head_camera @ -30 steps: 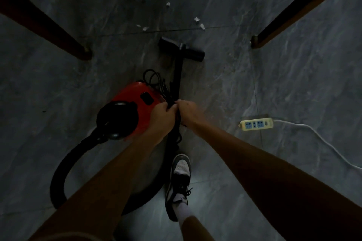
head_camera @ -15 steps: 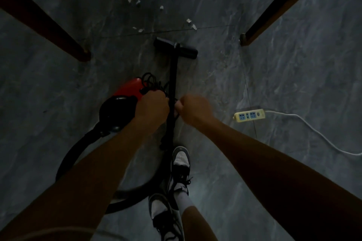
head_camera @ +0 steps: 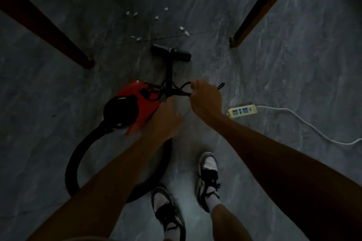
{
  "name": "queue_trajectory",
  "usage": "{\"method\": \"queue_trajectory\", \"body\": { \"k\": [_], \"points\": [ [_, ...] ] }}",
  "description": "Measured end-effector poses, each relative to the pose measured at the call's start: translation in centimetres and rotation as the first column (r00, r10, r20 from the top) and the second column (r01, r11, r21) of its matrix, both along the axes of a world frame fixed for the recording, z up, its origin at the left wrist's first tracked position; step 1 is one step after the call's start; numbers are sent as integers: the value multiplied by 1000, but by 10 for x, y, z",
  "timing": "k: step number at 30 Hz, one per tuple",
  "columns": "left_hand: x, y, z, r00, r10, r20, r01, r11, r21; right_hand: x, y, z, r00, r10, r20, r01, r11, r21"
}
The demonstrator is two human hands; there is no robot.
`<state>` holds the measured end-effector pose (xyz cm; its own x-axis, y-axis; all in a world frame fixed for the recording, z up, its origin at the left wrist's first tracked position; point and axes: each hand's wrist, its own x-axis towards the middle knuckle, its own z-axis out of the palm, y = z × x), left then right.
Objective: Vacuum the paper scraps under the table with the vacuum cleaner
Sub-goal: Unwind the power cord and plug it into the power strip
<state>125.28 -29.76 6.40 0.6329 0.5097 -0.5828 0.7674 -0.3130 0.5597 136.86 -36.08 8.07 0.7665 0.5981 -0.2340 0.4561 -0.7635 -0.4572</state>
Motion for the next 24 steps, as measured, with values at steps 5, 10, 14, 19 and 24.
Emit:
{"method": "queue_trajectory", "body": {
  "k": [5, 10, 14, 19, 24],
  "points": [
    [33, -8, 12, 984, -119, 133, 75, 953, 293, 13, -10, 4, 1000, -13, -7, 14, 996, 88],
    [73, -8, 3, 972, -225, 74, 170, 880, 443, 44, -30, 8, 980, -119, -158, 162, 943, 292],
    [104, -15, 17, 951, -271, 149, 181, 879, 442, 74, -51, 21, 963, -127, -236, 211, 902, 377],
    [153, -38, 46, 956, -170, 240, 72, 927, 368, 116, -76, 24, 856, -403, -325, 512, 752, 415],
    [183, -44, 55, 942, -139, 305, 22, 933, 359, 153, -102, 29, 810, -347, -473, 532, 775, 342]
  ]
}}
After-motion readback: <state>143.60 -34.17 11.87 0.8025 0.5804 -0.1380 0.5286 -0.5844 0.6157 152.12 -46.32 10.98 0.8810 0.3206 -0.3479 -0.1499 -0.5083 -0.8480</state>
